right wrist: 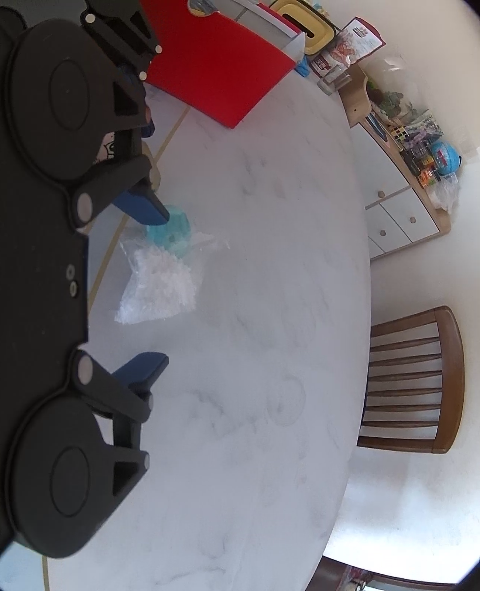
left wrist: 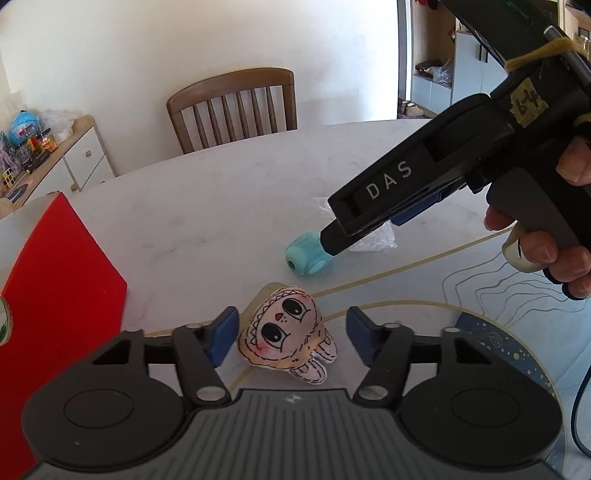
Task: Organize objects
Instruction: 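Grasp the cream plush face doll with the left tool while the right tool grasps the clear plastic bag, then carry the plush face doll and plastic bag with both tools over the box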
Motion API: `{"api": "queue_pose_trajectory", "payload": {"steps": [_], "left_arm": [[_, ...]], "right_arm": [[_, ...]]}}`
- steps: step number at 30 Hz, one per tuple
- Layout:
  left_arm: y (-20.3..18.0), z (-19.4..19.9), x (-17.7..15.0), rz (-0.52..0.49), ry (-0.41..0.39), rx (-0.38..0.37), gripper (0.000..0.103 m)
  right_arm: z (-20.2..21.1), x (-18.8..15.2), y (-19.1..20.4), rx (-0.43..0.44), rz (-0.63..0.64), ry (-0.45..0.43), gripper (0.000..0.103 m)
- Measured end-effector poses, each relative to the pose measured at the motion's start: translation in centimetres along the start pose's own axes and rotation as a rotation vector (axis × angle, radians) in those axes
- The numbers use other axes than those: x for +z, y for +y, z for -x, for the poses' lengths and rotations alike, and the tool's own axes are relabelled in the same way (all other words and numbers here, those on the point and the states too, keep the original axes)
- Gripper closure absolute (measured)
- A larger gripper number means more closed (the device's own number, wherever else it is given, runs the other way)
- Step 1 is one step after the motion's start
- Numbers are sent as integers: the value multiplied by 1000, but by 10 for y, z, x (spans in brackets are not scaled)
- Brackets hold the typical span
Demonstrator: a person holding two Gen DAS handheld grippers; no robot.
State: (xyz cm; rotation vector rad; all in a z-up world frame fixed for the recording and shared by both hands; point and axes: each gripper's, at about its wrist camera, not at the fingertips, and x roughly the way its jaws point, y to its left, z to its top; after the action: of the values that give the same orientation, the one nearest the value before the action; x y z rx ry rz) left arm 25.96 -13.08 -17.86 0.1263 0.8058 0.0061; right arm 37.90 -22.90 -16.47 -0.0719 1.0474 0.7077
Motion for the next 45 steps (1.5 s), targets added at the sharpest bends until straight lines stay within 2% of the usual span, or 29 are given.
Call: {"api": "queue_pose_trajectory", "payload": {"steps": [4, 6, 11, 18, 30, 45], "left_arm": [[3, -2, 2, 12, 13, -3, 52], [4, -1, 3, 20, 13, -7, 52], [5, 4, 5, 29, 2, -12, 54], [6, 8, 8, 48, 10, -23, 56], [10, 30, 18, 70, -1, -49, 57], [29, 75, 26, 116, 15, -96, 57]], "right_arm": [[0, -1, 0, 19, -17, 2, 35], [1, -2, -1, 23, -28, 0, 37], [-2, -2, -2, 24, -45, 11, 56], [5, -6, -3, 10, -61, -10, 72], [42, -22, 9, -13, -30, -54, 75], [97, -46, 47, -31, -30, -101, 75]]}}
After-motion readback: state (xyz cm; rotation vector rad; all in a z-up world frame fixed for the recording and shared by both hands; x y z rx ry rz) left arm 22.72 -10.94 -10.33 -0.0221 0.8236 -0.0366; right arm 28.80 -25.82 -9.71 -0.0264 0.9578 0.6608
